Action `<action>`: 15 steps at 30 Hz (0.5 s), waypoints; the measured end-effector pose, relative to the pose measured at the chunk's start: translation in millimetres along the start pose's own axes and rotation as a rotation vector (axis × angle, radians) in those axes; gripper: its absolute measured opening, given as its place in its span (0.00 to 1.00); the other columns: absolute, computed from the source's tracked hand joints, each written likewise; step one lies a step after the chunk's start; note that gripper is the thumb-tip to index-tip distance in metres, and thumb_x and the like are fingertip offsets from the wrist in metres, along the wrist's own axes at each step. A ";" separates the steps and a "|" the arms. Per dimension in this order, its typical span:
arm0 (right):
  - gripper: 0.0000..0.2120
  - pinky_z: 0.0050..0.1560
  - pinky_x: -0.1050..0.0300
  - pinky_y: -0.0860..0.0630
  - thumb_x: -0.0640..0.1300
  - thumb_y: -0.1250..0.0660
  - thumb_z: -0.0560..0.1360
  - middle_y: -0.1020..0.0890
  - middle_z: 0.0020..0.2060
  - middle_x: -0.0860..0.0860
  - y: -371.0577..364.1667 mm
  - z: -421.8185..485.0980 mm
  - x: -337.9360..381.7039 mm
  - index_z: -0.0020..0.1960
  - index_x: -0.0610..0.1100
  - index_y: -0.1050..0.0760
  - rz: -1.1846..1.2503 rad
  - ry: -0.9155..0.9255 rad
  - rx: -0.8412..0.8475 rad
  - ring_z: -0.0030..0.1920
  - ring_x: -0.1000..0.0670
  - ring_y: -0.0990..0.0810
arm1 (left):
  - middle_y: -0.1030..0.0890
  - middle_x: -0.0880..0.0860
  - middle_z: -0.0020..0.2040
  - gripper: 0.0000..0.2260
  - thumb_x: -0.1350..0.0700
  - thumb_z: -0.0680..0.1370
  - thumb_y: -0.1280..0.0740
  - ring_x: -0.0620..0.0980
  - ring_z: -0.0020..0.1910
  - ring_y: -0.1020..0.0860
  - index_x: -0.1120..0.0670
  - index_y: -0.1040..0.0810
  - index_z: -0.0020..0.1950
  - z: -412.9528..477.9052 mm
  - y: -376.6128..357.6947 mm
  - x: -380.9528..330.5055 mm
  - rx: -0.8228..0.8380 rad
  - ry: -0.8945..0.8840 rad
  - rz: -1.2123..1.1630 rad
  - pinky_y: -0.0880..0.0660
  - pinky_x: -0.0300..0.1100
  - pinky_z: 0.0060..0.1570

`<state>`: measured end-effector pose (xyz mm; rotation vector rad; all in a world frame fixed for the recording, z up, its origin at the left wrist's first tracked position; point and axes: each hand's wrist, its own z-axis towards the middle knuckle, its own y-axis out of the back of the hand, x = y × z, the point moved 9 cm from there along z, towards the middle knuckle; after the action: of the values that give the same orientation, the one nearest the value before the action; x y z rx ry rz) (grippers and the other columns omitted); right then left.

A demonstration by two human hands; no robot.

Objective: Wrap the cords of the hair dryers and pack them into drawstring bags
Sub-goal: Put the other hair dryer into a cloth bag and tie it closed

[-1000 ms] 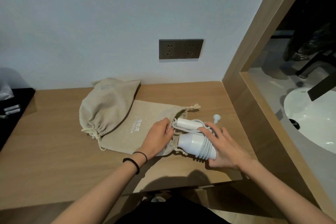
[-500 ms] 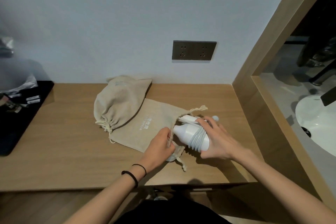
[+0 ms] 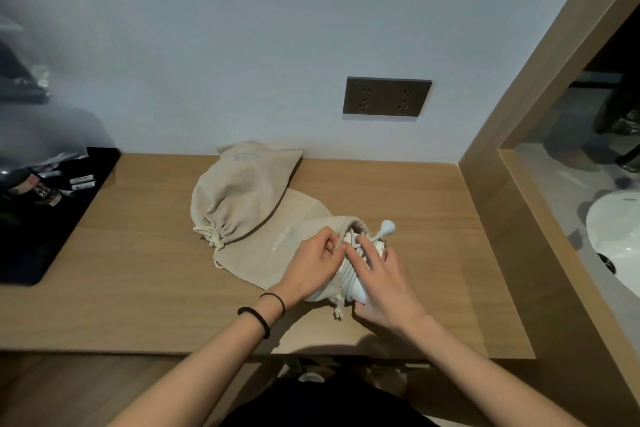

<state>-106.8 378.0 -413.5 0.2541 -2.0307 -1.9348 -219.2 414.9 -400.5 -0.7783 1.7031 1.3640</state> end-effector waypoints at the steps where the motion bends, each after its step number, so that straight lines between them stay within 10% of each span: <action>1: 0.42 0.40 0.46 0.23 0.50 0.28 0.55 0.32 0.67 0.43 0.3 3.3 0.6 0.68 0.45 0.35 0.014 -0.011 -0.013 0.45 0.39 0.28 | 0.25 0.49 0.35 0.09 0.51 0.79 0.37 0.44 0.32 0.29 0.56 0.28 0.45 -0.1 -4.5 -0.8 0.048 -0.001 -0.019 0.31 0.38 0.35; 6: 0.38 0.56 0.48 0.27 0.51 0.30 0.63 0.35 0.68 0.44 -5.7 17.3 0.7 0.69 0.42 0.37 0.146 -0.060 -0.006 0.53 0.41 0.31 | 0.23 0.53 0.37 0.07 0.55 0.79 0.38 0.46 0.33 0.25 0.58 0.29 0.46 -5.3 -6.8 8.3 0.091 0.046 -0.053 0.25 0.46 0.38; 12: 0.41 0.70 0.56 0.41 0.51 0.29 0.69 0.46 0.75 0.50 -22.9 7.3 -2.4 0.76 0.46 0.45 0.414 -0.046 0.039 0.74 0.47 0.45 | 0.25 0.48 0.33 0.05 0.60 0.78 0.38 0.38 0.26 0.28 0.56 0.32 0.44 -5.6 -2.0 15.3 0.082 0.077 -0.012 0.31 0.31 0.30; 15: 0.41 0.71 0.58 0.43 0.55 0.27 0.68 0.45 0.75 0.52 -21.1 -1.5 -10.4 0.75 0.48 0.42 0.489 -0.019 0.022 0.74 0.51 0.45 | 0.23 0.51 0.34 0.05 0.59 0.77 0.37 0.45 0.30 0.25 0.55 0.32 0.43 -3.1 -1.1 18.3 0.080 0.074 0.034 0.28 0.41 0.34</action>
<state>-98.6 378.8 -435.5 -0.2385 -1.8997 -1.6127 -227.9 411.9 -416.6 -0.7655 1.8247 1.2957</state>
